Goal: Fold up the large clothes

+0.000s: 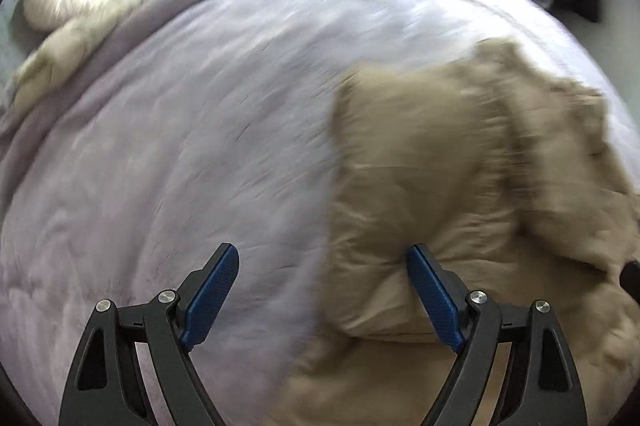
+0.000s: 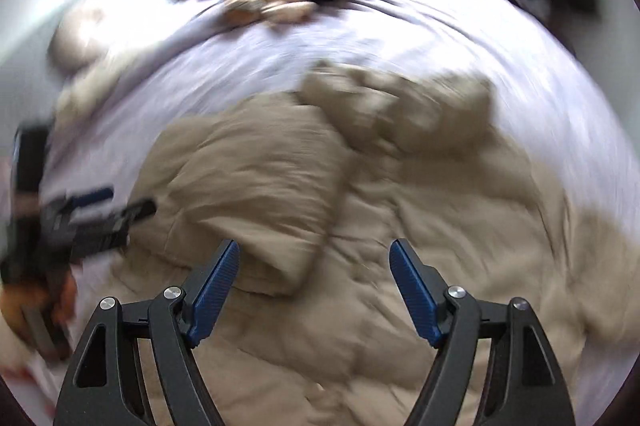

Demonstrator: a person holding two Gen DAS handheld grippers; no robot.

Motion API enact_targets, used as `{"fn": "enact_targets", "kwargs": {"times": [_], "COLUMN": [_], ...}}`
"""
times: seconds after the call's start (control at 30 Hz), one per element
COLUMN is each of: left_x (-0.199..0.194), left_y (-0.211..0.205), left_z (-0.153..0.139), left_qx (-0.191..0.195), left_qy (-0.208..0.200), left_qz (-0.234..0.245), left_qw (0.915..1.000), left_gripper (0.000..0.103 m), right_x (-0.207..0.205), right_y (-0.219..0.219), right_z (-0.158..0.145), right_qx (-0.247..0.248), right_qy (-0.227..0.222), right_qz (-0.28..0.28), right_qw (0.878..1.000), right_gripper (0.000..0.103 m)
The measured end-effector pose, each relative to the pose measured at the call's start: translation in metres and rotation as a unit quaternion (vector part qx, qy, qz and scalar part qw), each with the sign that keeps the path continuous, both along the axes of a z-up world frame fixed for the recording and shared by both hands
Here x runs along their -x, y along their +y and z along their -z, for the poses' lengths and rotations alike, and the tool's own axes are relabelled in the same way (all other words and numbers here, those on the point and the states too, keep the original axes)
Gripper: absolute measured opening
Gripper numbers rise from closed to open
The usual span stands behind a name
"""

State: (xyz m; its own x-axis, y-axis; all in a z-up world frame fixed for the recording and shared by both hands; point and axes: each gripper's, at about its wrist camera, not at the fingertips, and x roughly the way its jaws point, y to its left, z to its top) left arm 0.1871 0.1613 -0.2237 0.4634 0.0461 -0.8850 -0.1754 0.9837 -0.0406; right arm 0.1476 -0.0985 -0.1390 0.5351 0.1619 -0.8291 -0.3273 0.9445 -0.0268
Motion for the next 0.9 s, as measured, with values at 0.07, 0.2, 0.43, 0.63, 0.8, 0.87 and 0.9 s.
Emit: {"fn": "enact_targets", "kwargs": {"times": [0.07,0.2,0.43,0.63,0.8,0.87,0.9], "left_x": [0.002,-0.001,-0.01,-0.022,-0.048,-0.054,-0.056], "left_y": [0.006,0.005,0.003,0.015,0.013,0.004,-0.003], "left_z": [0.012,0.019,0.019,-0.033,-0.047,-0.044,-0.041], "left_qx": [-0.006,-0.013,-0.008,-0.033,-0.019,-0.012,-0.009], "left_qy": [0.0,-0.004,0.005,-0.033,-0.048,-0.047,-0.045], "left_qz": [0.0,0.006,0.013,0.034,0.032,0.036,0.04], "left_qw": [1.0,0.9999,0.9999,0.9983,0.9982,0.9982,0.9981], "left_gripper": [0.087,0.088,0.088,0.088,0.088,0.088,0.088], "right_x": [-0.003,-0.02,-0.047,-0.022,-0.021,-0.033,-0.038], "right_y": [0.035,0.075,-0.031,-0.152,-0.153,-0.143,-0.138], "right_z": [0.013,0.049,0.04,0.026,-0.016,-0.021,-0.021], "right_qx": [0.065,0.192,0.092,-0.096,-0.167,-0.19,-0.187], "right_qy": [-0.016,-0.055,0.005,0.07,-0.006,-0.009,-0.008], "right_qz": [-0.043,-0.059,0.191,0.348,0.305,0.274,0.265], "right_qw": [0.997,0.978,0.977,0.93,0.938,0.943,0.946], "right_gripper": [0.08,0.072,0.031,0.075,0.083,0.083,0.083]}}
